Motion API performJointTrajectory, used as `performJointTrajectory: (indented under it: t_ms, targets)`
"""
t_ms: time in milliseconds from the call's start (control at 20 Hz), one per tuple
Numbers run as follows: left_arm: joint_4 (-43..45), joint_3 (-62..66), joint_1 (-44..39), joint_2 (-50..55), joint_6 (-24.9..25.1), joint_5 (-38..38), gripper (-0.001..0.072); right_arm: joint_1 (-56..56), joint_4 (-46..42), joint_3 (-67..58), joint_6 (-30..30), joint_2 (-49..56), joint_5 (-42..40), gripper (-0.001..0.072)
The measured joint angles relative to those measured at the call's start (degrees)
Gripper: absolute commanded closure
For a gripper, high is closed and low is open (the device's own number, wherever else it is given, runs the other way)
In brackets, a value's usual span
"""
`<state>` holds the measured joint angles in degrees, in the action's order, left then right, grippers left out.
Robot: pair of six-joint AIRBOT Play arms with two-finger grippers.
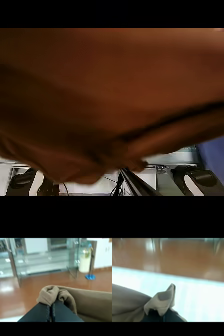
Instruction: Fold the shirts.
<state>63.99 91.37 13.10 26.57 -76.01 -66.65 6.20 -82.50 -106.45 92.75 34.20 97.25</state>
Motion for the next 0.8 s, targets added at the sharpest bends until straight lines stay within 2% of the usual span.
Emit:
performJointTrajectory:
  t_ms: [100, 200, 350, 450, 650, 700, 750, 800]
  targets:
    - [0.42, -7.34, -2.03, -0.31, -0.83, -0.5, 0.0684, 0.0, -0.22, 9.81, 1.14, -2.69, 2.1, 0.0686]
    - [-0.85, -15.96, -3.21, 1.07, -1.03, 0.68, 0.0683, 0.0, -0.35, 23.41, 2.67, -5.55, 0.42, 0.0685]
    - [-6.16, -26.69, -5.51, 7.93, 0.42, 6.27, 0.0684, 0.0, -1.38, 45.29, 5.25, -6.84, -10.34, 0.0685]
    - [-8.7, -29.88, -7.8, 14.93, 1.49, 8.55, 0.0684, -0.07, -4.46, 55.84, 8.2, -3.96, -17.9, 0.0685]
    - [-10.95, -32.44, -12.94, 30.01, 1.79, 10.21, 0.0681, -2.54, -9.44, 63.39, 12.72, 8.55, -29.53, 0.0682]
    - [-11.23, -32.68, -14.08, 32.87, 1.07, 10.14, 0.0629, -3.58, -9.2, 63.49, 13.27, 11.98, -31.8, 0.0561]
    - [-11.5, -32.79, -15.04, 35.3, 0.5, 10.21, 0.0301, -4.72, -8.24, 63.17, 13.42, 15.56, -33.44, 0.0269]
    - [-11.74, -32.79, -15.78, 37.53, -0.22, 9.92, 0.0014, -5.95, -7.02, 62.23, 13.31, 18.8, -34.75, 0.0101]
